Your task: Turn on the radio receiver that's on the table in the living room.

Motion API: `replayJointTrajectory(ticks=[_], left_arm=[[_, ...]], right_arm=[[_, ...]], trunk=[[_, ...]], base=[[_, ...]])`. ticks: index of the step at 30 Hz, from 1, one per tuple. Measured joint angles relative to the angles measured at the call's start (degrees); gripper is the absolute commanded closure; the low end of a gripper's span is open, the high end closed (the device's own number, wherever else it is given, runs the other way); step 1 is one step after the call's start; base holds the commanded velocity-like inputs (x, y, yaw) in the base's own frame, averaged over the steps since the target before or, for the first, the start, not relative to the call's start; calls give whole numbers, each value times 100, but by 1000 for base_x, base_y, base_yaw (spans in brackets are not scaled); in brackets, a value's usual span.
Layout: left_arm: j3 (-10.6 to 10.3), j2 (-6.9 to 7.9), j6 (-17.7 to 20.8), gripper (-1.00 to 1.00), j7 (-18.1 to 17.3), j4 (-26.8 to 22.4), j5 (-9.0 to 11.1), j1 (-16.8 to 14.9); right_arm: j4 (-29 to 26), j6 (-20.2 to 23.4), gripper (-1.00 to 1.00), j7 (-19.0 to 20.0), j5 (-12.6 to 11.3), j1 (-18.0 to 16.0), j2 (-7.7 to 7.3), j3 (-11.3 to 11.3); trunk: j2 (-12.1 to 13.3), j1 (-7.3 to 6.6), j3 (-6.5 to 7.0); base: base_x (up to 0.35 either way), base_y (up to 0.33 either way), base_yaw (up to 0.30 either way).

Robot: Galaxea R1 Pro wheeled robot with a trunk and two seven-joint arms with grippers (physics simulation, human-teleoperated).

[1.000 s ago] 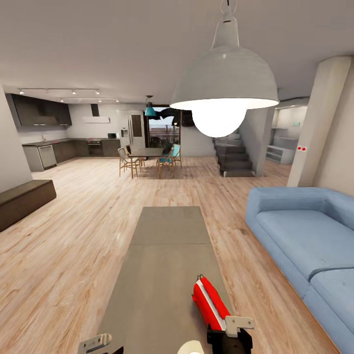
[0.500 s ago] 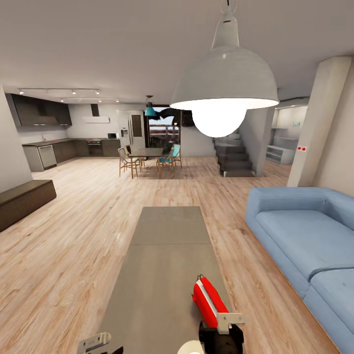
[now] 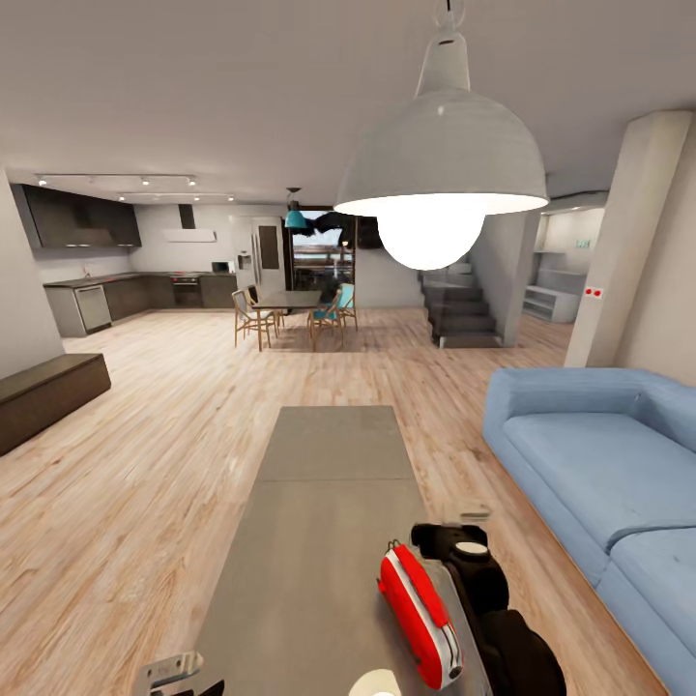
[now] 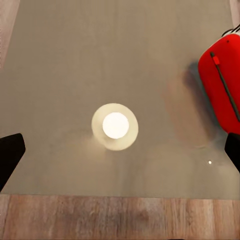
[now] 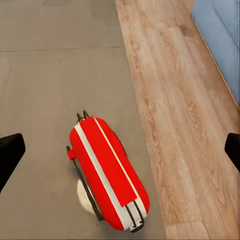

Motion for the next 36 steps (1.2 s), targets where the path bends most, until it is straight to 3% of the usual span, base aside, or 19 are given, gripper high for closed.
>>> replayJointTrajectory(ticks=[8,9,11,15,23,28,36], left_arm=[[2,1,0,-100,0,3,0,-1],[3,1,0,-100,0,3,0,-1],[3,1,0,-100,0,3,-1,-1],[3,1,0,-100,0,9,-1,-2],[28,1,0,-100,0,-2,5,-1],[233,-6,0,-100,0,-6,13,-1],[273,-8,0,-100,0,-6,16,-1]], right_arm=[[985,111,-100,24,-15,-528,-5,-359],[1352,115,-100,31,-2,-746,-17,-640],[1678,110,-100,37,-14,-908,-23,-934],[2484,104,-100,40,-17,-1303,-40,-1144],[3509,94,-100,33,-4,-2018,-157,-1188],[3620,82,-100,37,3,-2174,-160,-1115],[3813,87,-100,92,-3,-2432,-163,-896]], trunk=[[0,0,0],[1,0,0],[0,0,0],[0,0,0],[0,0,0],[0,0,0],[0,0,0]], base=[[0,0,0],[0,0,0],[0,0,0],[0,0,0],[0,0,0],[0,0,0],[0,0,0]])
